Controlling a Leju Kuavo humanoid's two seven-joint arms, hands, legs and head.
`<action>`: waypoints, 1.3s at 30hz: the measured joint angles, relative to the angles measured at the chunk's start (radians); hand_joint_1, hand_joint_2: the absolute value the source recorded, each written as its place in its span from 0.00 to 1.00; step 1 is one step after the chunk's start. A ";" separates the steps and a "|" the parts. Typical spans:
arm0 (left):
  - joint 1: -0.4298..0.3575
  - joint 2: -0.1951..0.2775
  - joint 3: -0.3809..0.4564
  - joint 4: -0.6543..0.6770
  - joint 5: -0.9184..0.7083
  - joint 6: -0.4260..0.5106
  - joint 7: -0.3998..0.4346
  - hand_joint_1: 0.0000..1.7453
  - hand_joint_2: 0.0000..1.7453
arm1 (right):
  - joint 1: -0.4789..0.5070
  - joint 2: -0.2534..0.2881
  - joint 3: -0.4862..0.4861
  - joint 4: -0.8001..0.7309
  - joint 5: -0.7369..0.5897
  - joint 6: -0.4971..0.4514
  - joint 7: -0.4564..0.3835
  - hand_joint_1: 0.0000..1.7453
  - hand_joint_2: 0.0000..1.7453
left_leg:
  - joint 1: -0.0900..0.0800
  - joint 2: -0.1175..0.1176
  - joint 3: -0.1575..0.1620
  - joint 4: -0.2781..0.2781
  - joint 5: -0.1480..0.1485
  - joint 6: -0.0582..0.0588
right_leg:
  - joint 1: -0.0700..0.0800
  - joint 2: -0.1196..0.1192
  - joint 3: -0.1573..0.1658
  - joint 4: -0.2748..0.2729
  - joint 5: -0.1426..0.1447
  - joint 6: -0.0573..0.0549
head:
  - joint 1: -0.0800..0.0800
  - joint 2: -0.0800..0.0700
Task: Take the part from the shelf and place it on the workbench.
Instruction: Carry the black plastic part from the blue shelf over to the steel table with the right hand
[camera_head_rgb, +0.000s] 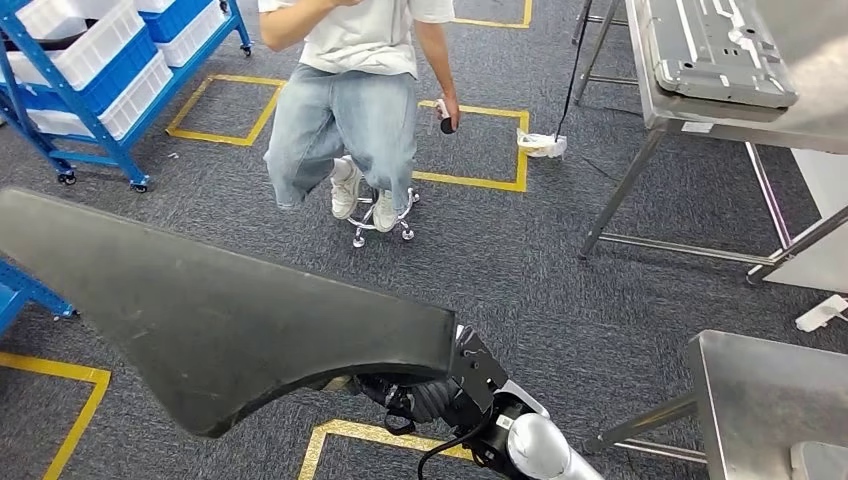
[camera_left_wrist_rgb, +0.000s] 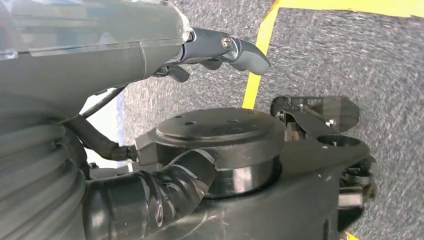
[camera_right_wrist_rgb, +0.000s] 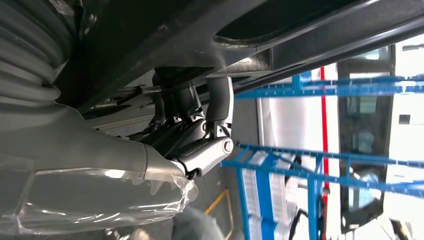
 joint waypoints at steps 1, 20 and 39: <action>-0.005 -0.001 -0.001 0.012 0.002 -0.003 -0.005 0.00 1.00 | -0.001 0.000 0.000 -0.001 0.000 0.000 0.000 0.92 1.00 | 0.002 -0.027 -0.017 0.041 -0.026 -0.004 | -0.004 0.010 0.003 -0.005 0.003 -0.005 | 0.000 0.000; -0.062 -0.039 0.003 0.178 0.014 -0.051 -0.062 0.00 1.00 | -0.001 -0.003 0.000 -0.001 0.001 -0.002 -0.001 0.92 1.00 | 0.006 -0.064 -0.023 -0.014 0.044 0.034 | -0.011 0.032 -0.150 0.291 -0.125 0.047 | 0.003 0.000; -0.074 -0.049 0.017 0.204 0.017 -0.051 -0.061 0.00 1.00 | -0.003 -0.003 0.000 -0.005 0.001 -0.002 -0.001 0.92 1.00 | 0.015 -0.112 -0.083 0.119 0.011 -0.017 | -0.008 0.102 0.009 0.003 0.002 -0.004 | 0.002 0.000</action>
